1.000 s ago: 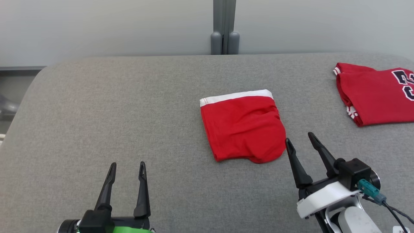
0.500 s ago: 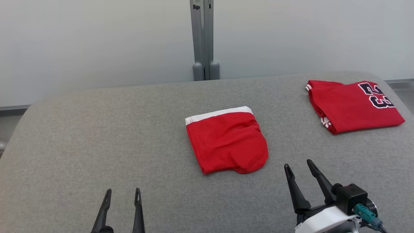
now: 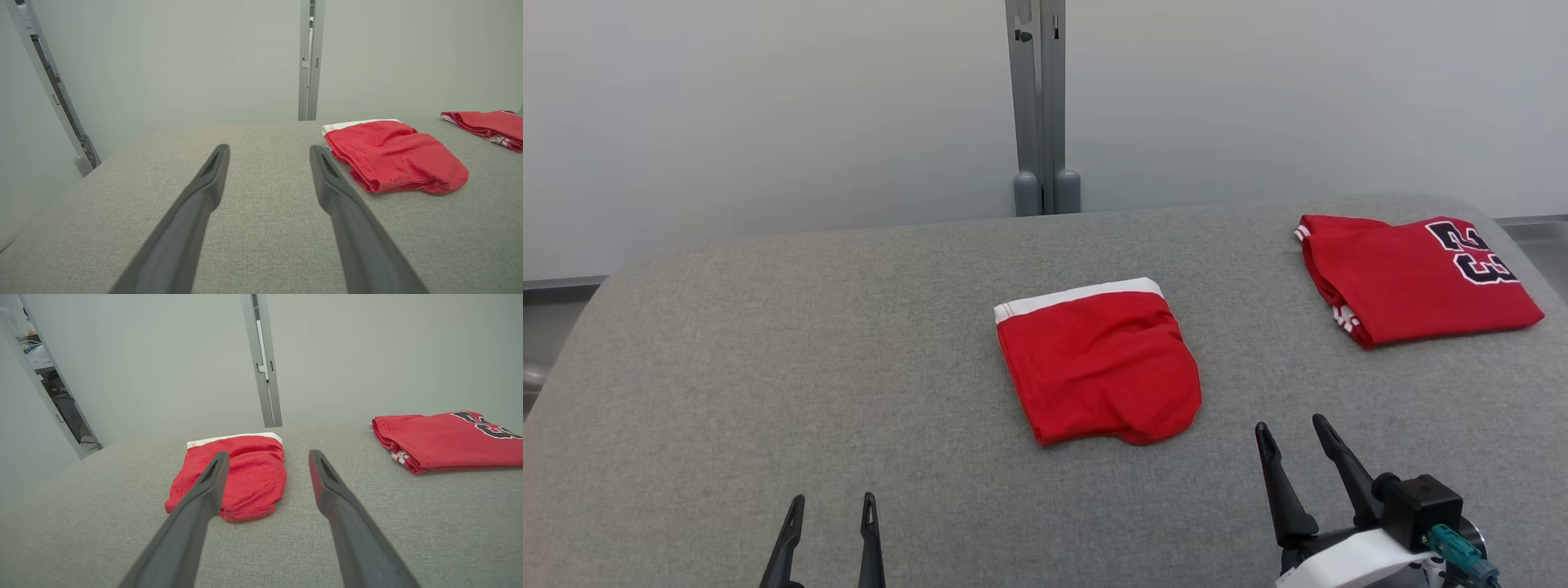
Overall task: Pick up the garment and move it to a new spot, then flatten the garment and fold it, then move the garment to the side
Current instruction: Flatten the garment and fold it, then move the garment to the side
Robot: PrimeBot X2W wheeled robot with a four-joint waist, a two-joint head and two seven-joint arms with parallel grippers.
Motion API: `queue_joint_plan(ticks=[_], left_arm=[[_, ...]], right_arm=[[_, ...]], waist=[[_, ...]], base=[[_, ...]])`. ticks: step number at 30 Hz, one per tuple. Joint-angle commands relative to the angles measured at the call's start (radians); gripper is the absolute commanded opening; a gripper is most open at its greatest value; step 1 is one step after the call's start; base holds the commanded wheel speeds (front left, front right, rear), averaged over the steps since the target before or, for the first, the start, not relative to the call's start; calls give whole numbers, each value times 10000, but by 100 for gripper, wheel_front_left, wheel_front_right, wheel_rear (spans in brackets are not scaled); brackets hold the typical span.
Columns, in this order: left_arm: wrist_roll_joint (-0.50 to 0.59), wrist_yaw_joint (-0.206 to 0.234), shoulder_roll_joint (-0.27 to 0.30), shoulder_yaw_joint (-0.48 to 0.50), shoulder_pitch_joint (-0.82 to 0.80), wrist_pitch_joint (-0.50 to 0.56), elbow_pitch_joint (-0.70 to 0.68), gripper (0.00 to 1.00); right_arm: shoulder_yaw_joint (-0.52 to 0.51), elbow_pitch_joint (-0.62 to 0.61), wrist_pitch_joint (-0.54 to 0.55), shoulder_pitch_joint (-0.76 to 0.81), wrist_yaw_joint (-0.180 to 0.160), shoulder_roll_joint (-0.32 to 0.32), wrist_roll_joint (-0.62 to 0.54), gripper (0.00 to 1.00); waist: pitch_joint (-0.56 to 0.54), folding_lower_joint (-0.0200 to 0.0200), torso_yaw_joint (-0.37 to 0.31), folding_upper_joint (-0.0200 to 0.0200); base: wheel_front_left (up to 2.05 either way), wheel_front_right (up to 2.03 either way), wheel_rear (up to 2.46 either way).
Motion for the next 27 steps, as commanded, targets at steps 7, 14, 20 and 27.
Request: queue_joint_plan(ticks=[7,14,20,27], left_arm=[[8,66,22,1,-153,1,101,100],[-71,89,21,-25,-246,1,149,100],[-123,95,21,-61,-320,1,199,100],[-192,97,21,-23,-325,1,250,100]], right_arm=[[-1,46,5,125,-10,38,-96,100],[26,85,5,83,-10,51,-68,100],[55,79,5,29,-10,65,-48,100],[122,146,5,-41,-10,71,4,100]], waist=[[-6,0,-48,-1],[9,0,-43,-1],[63,0,-42,-1],[47,0,-103,-1]], base=[[0,0,0],[0,0,0],[0,0,0],[0,0,0]])
